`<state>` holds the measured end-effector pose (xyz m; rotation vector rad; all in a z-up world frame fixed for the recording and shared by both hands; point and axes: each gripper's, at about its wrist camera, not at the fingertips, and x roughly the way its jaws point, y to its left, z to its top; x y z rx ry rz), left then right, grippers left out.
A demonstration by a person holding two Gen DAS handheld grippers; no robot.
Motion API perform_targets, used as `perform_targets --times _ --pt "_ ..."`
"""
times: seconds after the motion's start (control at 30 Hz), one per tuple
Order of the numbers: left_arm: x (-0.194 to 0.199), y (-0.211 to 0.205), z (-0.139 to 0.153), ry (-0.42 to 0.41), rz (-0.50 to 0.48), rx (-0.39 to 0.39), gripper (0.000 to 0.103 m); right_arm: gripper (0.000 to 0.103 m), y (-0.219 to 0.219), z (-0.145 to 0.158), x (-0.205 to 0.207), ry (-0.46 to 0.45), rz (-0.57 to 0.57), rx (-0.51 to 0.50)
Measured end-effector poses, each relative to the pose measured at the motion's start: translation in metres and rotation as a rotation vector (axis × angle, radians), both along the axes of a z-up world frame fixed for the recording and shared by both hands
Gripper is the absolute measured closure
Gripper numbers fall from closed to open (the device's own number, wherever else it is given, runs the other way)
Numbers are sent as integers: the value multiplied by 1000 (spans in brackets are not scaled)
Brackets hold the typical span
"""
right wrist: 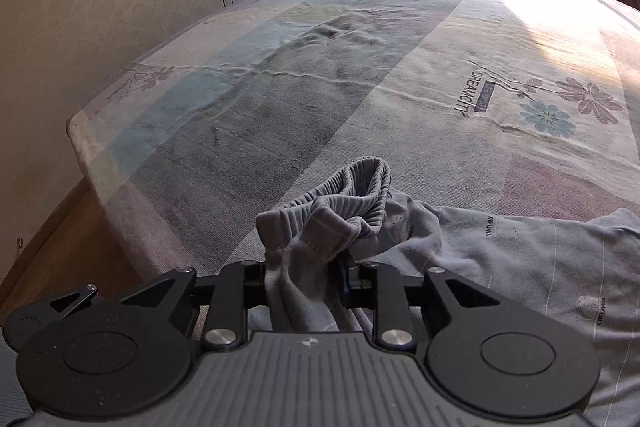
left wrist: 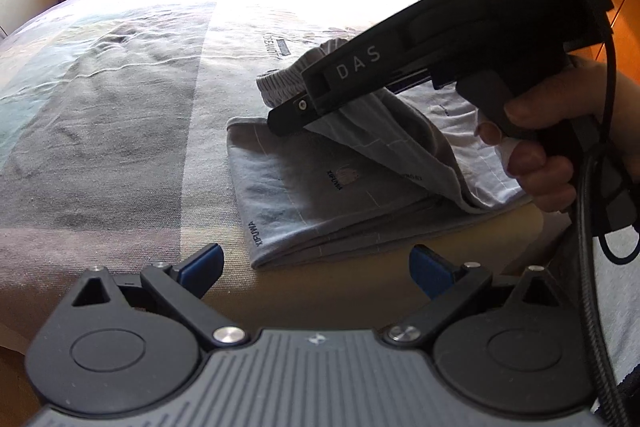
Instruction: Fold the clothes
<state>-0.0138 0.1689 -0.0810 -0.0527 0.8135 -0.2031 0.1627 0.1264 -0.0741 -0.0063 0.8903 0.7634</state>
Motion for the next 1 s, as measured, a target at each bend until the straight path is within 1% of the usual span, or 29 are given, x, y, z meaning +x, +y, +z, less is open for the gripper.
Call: perform_targets --times 0.1,0.23,0.27,0.33,0.43,0.57,0.63,0.73,0.8,0.87,0.93,0.97,1.0 --pt "0 0 0 0 -5 -9 4 53 -8 3 -1 32 43 82" --pt "1 -5 1 5 -18 4 4 53 -33 18 -4 28 54 173" --pt "0 -7 2 4 -22 7 4 53 -41 22 -5 22 49 184" --pt "0 -10 6 -2 -30 15 4 53 -58 31 -9 -14 33 175" --pt "4 -13 10 -14 -46 32 4 53 -90 37 -19 -78 3 115" --pt "17 -21 20 -46 -73 63 4 53 -143 36 -41 -137 -60 41" --pt "28 -27 25 -71 -88 53 4 53 -172 33 -54 -160 -108 6" --pt "50 -40 29 -114 -118 3 4 53 -214 26 -73 -193 -211 -87" --pt "71 -53 25 -129 -130 -28 4 53 -234 20 -83 -210 -267 -143" --pt "87 -60 17 -111 -117 -32 4 53 -243 13 -94 -241 -289 -221" --pt "99 -61 5 -73 -69 1 4 52 -242 5 -104 -267 -263 -288" --pt "104 -57 -2 -33 -35 16 4 50 -239 0 -110 -281 -241 -321" --pt "108 -54 -9 10 0 30 4 45 -234 -5 -114 -297 -211 -357"
